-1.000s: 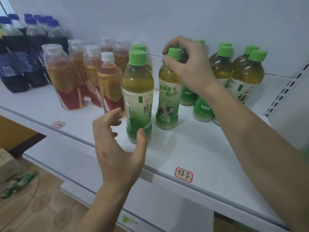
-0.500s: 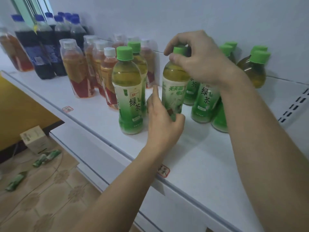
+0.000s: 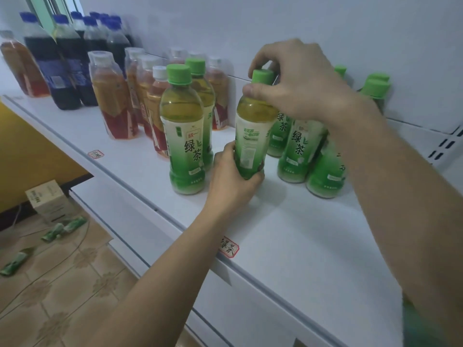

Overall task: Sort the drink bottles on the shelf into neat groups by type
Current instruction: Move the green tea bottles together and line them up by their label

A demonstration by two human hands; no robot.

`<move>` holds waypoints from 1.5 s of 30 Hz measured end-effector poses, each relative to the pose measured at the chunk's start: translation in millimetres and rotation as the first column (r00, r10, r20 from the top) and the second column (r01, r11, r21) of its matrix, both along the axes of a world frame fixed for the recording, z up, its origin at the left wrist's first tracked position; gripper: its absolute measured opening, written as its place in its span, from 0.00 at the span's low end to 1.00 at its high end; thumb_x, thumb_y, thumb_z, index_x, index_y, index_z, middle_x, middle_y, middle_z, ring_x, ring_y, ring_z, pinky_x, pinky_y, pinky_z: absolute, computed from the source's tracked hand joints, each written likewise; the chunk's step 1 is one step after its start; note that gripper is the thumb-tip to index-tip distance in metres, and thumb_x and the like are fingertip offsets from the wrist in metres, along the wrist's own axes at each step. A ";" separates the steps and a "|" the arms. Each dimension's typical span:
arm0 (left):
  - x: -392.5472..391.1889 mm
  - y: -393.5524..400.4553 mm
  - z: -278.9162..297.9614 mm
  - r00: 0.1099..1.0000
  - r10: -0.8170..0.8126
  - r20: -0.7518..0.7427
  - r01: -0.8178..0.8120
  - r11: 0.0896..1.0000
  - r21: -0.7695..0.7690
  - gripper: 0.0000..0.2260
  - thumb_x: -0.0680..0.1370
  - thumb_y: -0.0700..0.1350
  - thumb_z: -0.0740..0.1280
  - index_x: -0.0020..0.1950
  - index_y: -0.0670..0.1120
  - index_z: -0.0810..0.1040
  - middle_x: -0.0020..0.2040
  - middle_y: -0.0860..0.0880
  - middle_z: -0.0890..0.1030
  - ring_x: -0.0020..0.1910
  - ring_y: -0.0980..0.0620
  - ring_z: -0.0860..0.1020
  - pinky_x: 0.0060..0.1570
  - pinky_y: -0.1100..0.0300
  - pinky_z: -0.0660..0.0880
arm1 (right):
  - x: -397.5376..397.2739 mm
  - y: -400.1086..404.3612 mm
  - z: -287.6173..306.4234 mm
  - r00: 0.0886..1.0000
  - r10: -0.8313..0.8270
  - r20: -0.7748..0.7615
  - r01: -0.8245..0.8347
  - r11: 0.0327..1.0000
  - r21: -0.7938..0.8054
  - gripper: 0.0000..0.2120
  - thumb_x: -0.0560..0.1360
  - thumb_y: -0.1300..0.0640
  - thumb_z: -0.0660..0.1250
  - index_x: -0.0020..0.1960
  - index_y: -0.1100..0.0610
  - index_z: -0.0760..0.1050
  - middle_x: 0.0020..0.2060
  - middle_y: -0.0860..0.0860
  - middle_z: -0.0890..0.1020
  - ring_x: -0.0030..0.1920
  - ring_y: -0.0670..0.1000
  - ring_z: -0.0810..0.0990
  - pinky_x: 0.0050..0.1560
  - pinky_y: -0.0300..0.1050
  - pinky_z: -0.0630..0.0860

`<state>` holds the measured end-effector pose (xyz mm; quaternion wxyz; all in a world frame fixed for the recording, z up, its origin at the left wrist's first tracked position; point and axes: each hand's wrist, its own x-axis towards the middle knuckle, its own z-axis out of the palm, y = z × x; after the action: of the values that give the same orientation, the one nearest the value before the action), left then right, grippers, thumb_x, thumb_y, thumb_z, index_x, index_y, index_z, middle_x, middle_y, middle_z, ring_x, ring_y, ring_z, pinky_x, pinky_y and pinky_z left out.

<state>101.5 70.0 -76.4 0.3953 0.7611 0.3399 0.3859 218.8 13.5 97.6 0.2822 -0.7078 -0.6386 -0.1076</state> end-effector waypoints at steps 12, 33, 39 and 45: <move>24.1 25.6 10.1 0.999 0.010 -0.047 -0.012 0.999 -0.040 0.30 0.70 0.47 0.80 0.69 0.51 0.71 0.62 0.51 0.78 0.51 0.55 0.78 0.53 0.56 0.77 | 25.7 26.4 61.4 0.957 0.105 0.272 0.035 0.885 -0.464 0.09 0.77 0.54 0.73 0.53 0.42 0.80 0.50 0.47 0.83 0.40 0.45 0.82 0.37 0.42 0.74; 55.0 35.9 0.9 0.995 -0.095 -0.036 0.095 0.995 0.010 0.26 0.78 0.46 0.73 0.74 0.50 0.71 0.65 0.50 0.77 0.60 0.47 0.79 0.63 0.46 0.76 | 53.1 43.1 62.0 0.934 0.049 0.353 0.165 0.820 -0.548 0.10 0.76 0.54 0.73 0.49 0.39 0.80 0.53 0.48 0.81 0.47 0.54 0.82 0.42 0.45 0.76; 55.3 37.1 -1.3 0.993 -0.111 -0.039 0.111 0.994 -0.004 0.27 0.78 0.47 0.73 0.75 0.51 0.70 0.65 0.51 0.78 0.59 0.50 0.79 0.63 0.47 0.77 | 51.2 13.7 55.3 0.947 -0.027 0.321 0.122 0.952 -0.280 0.13 0.77 0.50 0.69 0.62 0.43 0.76 0.56 0.48 0.78 0.52 0.51 0.78 0.48 0.44 0.71; 55.2 38.1 -3.2 0.990 -0.131 -0.054 0.132 0.991 0.016 0.28 0.77 0.48 0.75 0.75 0.51 0.69 0.64 0.53 0.79 0.62 0.52 0.77 0.64 0.52 0.75 | 61.8 -67.3 11.0 0.980 -0.196 0.023 0.176 0.917 0.357 0.15 0.75 0.52 0.67 0.62 0.51 0.77 0.55 0.51 0.78 0.55 0.48 0.77 0.54 0.43 0.76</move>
<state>156.6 108.1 -79.6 0.4035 0.7956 0.2955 0.3420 280.6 -53.8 108.5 0.3746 -0.6995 -0.5466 -0.2675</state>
